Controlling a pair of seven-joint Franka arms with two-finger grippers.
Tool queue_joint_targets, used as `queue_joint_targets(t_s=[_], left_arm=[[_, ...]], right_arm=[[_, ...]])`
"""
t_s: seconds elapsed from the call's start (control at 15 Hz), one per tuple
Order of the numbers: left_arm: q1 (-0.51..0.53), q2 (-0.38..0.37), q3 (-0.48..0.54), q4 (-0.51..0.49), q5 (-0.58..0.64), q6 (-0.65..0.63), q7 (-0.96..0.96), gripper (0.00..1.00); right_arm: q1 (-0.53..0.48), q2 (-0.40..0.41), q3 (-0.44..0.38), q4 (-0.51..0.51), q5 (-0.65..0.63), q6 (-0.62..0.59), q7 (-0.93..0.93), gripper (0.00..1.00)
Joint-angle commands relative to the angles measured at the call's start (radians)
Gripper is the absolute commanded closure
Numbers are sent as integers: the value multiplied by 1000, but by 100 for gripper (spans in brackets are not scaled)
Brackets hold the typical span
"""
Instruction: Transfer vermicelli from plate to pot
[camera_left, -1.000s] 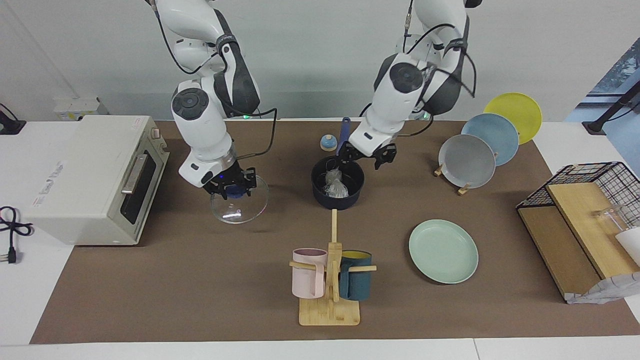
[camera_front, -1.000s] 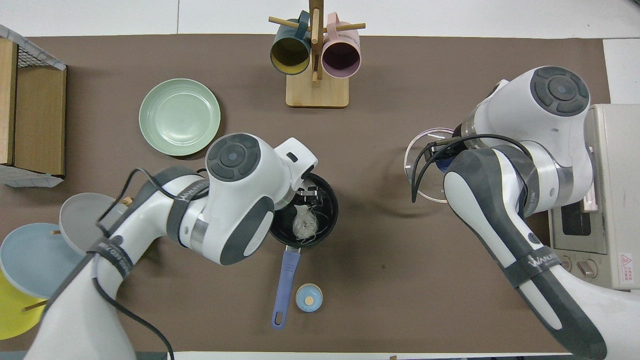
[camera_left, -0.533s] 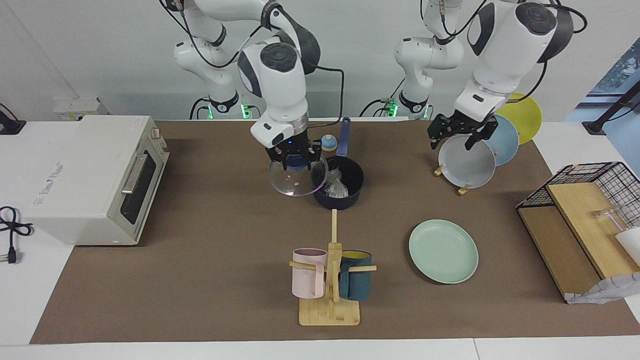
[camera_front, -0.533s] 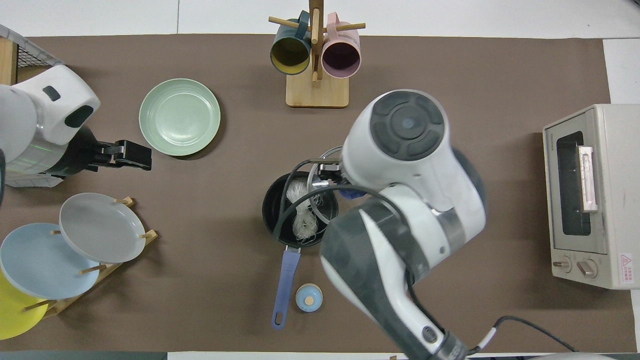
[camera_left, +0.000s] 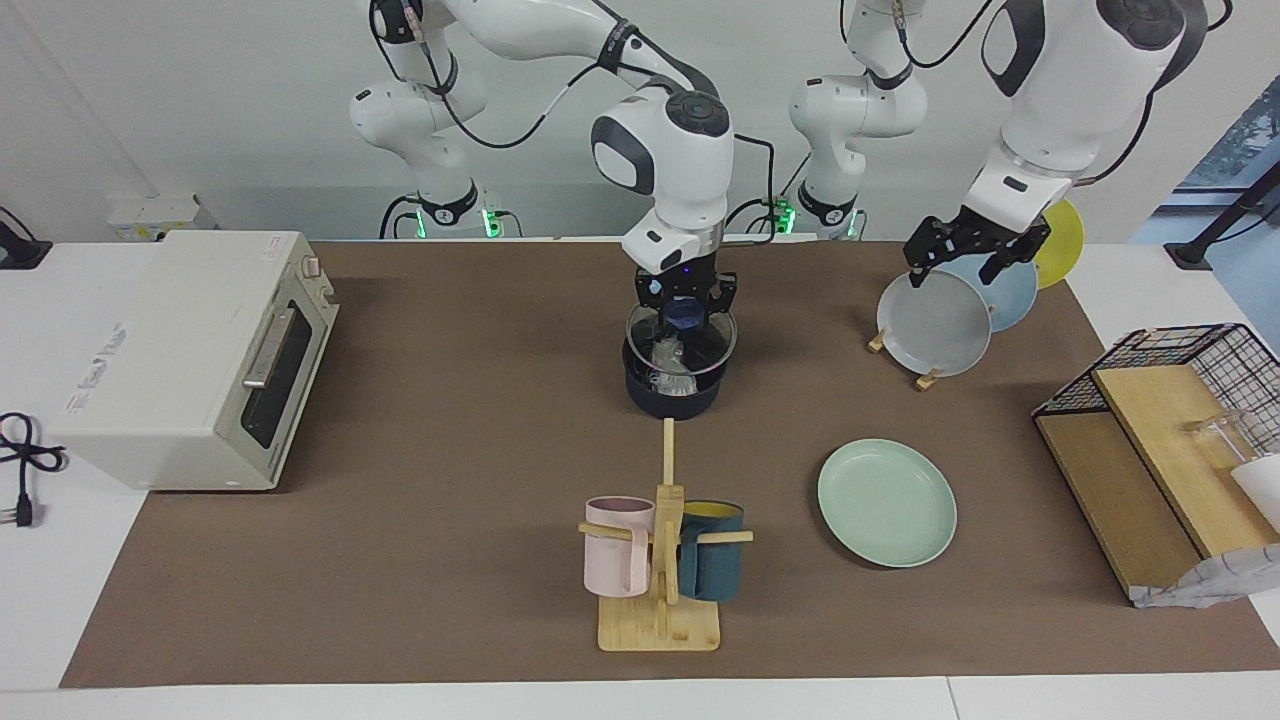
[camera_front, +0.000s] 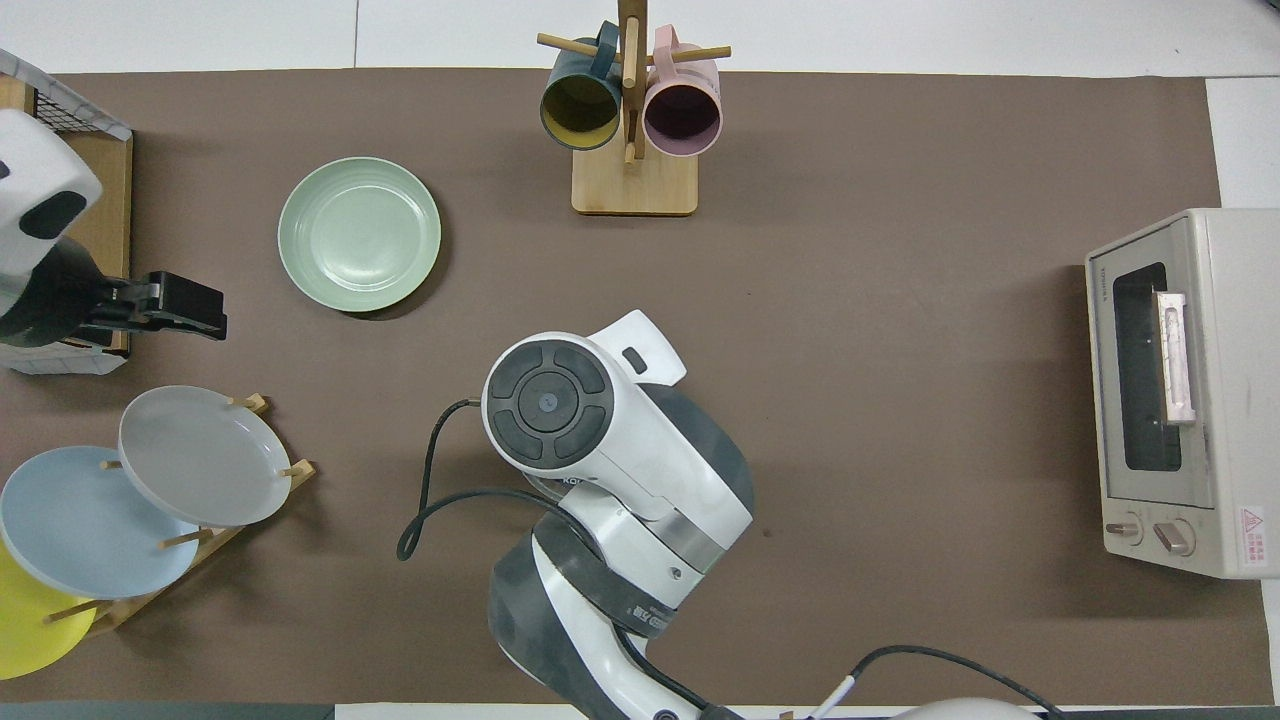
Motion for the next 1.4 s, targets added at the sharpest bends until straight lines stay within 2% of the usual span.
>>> queue_joint_targets(t_s=[0.0, 0.13, 0.4, 0.73, 0.93, 1.33], left_arm=[[7, 68, -13, 120, 23, -95, 7, 0], [12, 62, -14, 116, 23, -82, 7, 0], [38, 21, -31, 4, 21, -14, 26, 0], [46, 29, -40, 22, 20, -20, 24, 0], [92, 33, -86, 25, 20, -14, 23, 0], [78, 33, -79, 25, 15, -11, 12, 0]], right_arm=[[3, 25, -1, 20, -47, 4, 22, 47], [4, 28, 0, 20, -47, 12, 28, 47], [1, 30, 0, -1, -45, 30, 30, 47], [-3, 25, 0, -12, -45, 15, 28, 47], [-8, 22, -1, -26, -47, 16, 22, 47], [-9, 18, 0, -40, -47, 30, 19, 47]])
